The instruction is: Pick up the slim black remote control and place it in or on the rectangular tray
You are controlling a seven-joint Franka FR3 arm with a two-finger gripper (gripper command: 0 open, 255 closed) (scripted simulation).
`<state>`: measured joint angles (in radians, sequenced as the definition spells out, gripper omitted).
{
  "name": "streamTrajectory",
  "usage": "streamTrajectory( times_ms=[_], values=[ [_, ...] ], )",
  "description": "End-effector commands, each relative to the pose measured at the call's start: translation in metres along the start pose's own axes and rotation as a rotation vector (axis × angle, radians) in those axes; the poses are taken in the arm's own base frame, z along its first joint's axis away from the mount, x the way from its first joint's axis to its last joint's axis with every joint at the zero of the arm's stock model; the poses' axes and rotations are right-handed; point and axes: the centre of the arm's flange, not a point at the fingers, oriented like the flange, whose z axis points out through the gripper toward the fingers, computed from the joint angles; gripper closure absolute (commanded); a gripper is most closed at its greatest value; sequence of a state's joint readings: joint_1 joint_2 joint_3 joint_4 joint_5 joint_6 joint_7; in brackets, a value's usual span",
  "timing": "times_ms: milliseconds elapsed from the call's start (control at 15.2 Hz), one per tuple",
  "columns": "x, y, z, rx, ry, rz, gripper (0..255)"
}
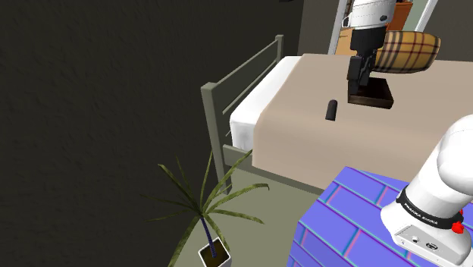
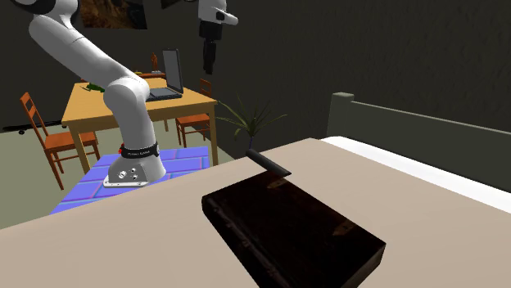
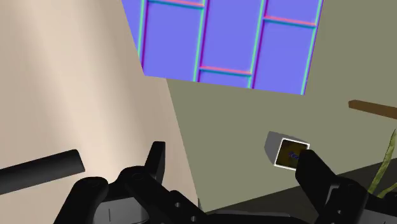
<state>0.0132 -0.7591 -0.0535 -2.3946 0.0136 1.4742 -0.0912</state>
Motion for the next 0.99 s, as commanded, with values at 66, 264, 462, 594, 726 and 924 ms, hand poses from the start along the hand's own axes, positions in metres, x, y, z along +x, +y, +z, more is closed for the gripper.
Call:
streamTrajectory(
  times_ms=[66, 264, 462, 594, 726, 924],
  values=[
    [0.008, 0.004, 0.007, -0.004, 0.012, 0.042, 0],
    [0.031, 0.019, 0.028, -0.017, 0.047, 0.169, 0],
    [0.053, 0.038, 0.049, -0.03, 0.082, 0.296, 0],
    [0.067, 0.052, 0.062, -0.039, 0.105, 0.38, 0],
    [0.079, 0.067, 0.074, -0.047, 0.129, 0.465, 0],
    [0.097, 0.091, 0.092, -0.06, 0.164, 0.591, 0]
  ],
)
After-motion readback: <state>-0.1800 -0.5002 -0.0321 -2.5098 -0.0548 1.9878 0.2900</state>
